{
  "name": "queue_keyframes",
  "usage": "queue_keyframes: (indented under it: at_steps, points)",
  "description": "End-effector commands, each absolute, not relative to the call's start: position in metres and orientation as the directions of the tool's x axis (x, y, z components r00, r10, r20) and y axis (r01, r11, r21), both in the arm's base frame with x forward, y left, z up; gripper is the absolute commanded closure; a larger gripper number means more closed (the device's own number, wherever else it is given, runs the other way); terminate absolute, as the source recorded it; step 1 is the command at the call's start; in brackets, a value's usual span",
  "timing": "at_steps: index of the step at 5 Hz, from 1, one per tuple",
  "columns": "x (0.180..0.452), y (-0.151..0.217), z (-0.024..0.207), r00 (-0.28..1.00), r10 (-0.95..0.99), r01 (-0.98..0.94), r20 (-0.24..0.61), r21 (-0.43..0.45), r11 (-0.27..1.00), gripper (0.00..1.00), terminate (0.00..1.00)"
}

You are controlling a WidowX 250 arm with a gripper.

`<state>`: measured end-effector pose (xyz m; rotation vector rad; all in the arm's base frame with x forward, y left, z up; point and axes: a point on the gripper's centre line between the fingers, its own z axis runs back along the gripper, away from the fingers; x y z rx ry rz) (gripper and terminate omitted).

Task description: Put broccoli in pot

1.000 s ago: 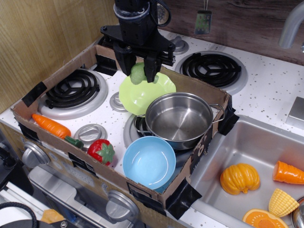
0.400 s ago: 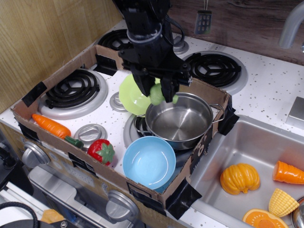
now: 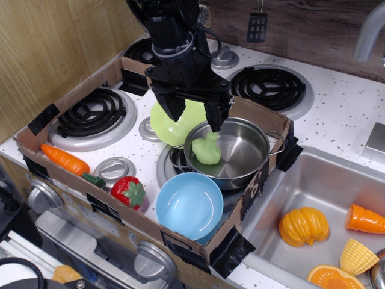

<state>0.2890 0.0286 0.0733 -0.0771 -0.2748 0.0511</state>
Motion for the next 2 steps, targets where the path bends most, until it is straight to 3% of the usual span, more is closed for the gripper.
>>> queue_keyframes:
  at_steps: [1,2]
  points:
    - [0.3037,0.0278,0.0926,0.947,0.007,0.006,0.321,-0.041,0.999,0.0,0.0]
    - [0.3037,0.0278,0.0926,0.947,0.007,0.006,0.321,-0.041,0.999,0.0,1.0]
